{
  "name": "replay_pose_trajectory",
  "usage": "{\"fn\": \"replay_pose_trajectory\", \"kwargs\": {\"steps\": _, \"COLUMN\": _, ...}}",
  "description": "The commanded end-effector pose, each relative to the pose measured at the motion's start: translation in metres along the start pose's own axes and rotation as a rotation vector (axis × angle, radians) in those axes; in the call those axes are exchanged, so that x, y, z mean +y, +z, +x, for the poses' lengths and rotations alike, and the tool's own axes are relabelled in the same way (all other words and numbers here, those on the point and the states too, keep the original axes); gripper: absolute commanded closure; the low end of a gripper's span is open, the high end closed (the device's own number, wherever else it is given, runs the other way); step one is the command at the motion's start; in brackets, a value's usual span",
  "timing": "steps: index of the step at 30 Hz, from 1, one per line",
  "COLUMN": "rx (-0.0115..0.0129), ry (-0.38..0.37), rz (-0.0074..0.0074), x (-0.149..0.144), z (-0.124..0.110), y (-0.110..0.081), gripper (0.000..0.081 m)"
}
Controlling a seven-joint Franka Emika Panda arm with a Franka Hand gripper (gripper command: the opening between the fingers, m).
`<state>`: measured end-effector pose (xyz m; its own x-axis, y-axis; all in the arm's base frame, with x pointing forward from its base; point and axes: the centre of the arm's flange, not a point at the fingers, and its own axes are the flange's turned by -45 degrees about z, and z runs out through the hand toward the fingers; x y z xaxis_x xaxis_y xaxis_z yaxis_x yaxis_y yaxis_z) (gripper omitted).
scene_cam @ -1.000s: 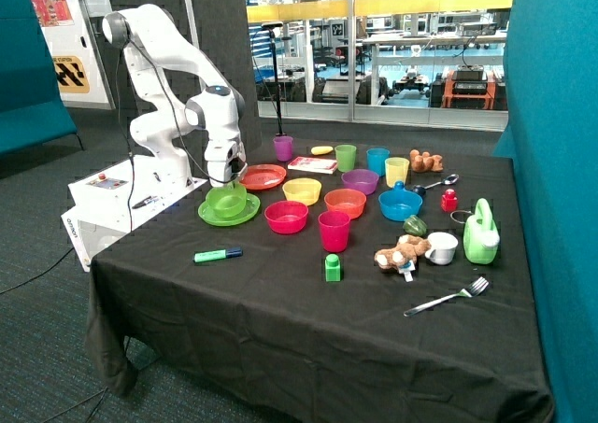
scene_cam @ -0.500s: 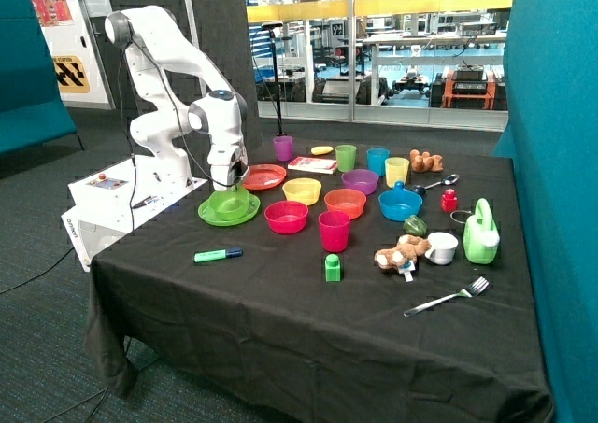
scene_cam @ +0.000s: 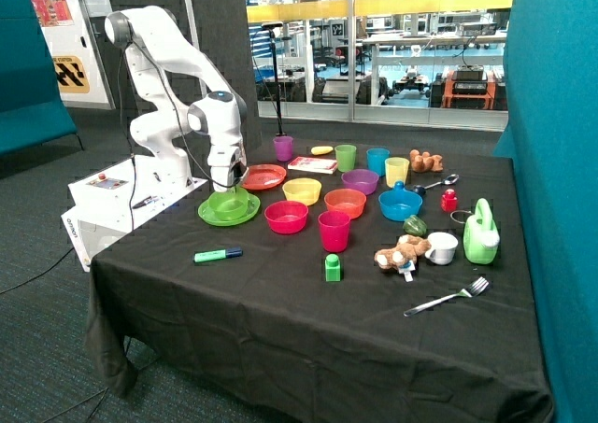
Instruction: Place the bowls on the appropriate plate
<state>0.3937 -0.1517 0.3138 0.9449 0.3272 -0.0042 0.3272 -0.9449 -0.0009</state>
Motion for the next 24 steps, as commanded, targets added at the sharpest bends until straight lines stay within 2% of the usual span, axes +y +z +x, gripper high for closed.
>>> {"fn": "replay_pose_trajectory", "kwargs": {"steps": 1, "rx": 0.0042, "ry": -0.019, "rz": -0.0009, "x": -0.005, "z": -0.002, "y": -0.002, "gripper": 0.0323}}
{"fn": "replay_pose_trajectory", "kwargs": {"steps": 9, "rx": 0.0042, "ry": -0.034, "rz": -0.001, "x": -0.01, "z": -0.001, "y": -0.006, "gripper": 0.0285}}
{"fn": "replay_pose_trajectory", "kwargs": {"steps": 18, "rx": 0.0042, "ry": -0.044, "rz": -0.001, "x": -0.016, "z": -0.002, "y": -0.01, "gripper": 0.0191}}
{"fn": "replay_pose_trajectory", "kwargs": {"steps": 24, "rx": 0.0042, "ry": -0.043, "rz": -0.001, "x": -0.016, "z": -0.003, "y": -0.012, "gripper": 0.0206}}
